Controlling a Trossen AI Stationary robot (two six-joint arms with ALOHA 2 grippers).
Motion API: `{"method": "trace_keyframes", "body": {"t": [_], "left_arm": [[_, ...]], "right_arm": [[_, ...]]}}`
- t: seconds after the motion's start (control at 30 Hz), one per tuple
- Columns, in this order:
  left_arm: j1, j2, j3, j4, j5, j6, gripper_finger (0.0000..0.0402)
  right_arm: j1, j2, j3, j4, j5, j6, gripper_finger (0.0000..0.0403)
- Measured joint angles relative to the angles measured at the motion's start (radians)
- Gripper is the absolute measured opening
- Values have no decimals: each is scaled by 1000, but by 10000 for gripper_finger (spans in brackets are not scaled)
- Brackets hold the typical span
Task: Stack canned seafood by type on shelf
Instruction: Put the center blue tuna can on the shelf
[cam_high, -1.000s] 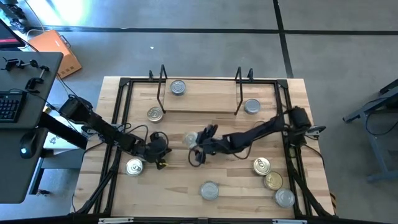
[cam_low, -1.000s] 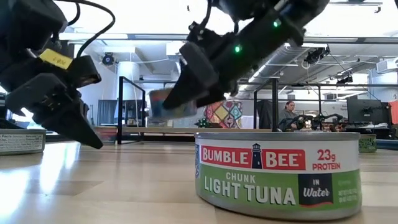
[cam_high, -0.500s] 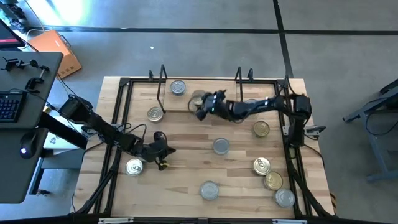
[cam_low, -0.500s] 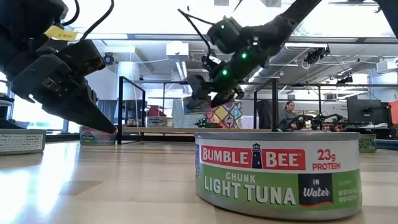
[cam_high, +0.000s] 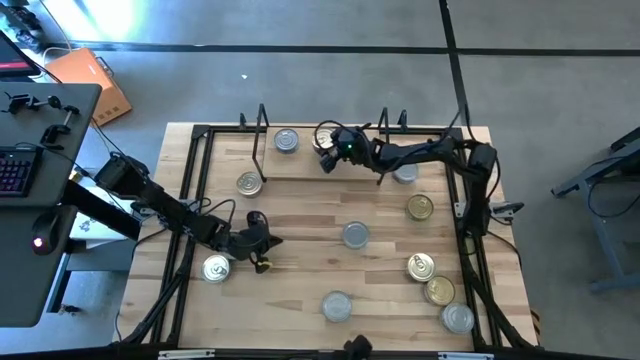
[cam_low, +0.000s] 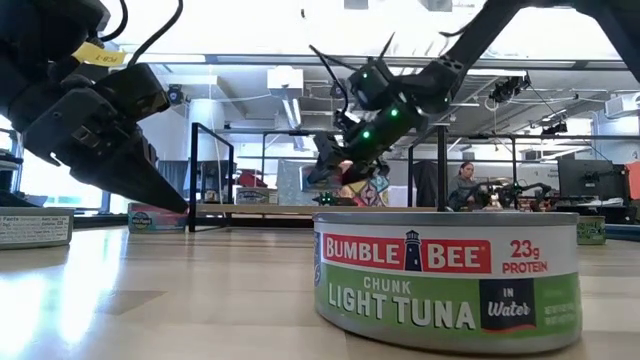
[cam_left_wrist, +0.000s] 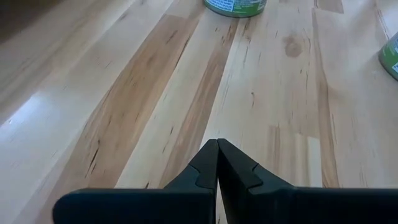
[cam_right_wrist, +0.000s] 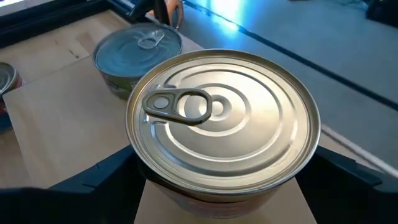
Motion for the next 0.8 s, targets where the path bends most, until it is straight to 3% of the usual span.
{"method": "trace_keyframes", "body": {"t": [0.47,0.8], "left_arm": [[0,0,0,14,-2,26,0],[0,0,0,19,-2,28,0]], "right_arm": [[-63,26,-1,7,-38,-14,354],[-71,58,0,31,-164,-69,361]]}}
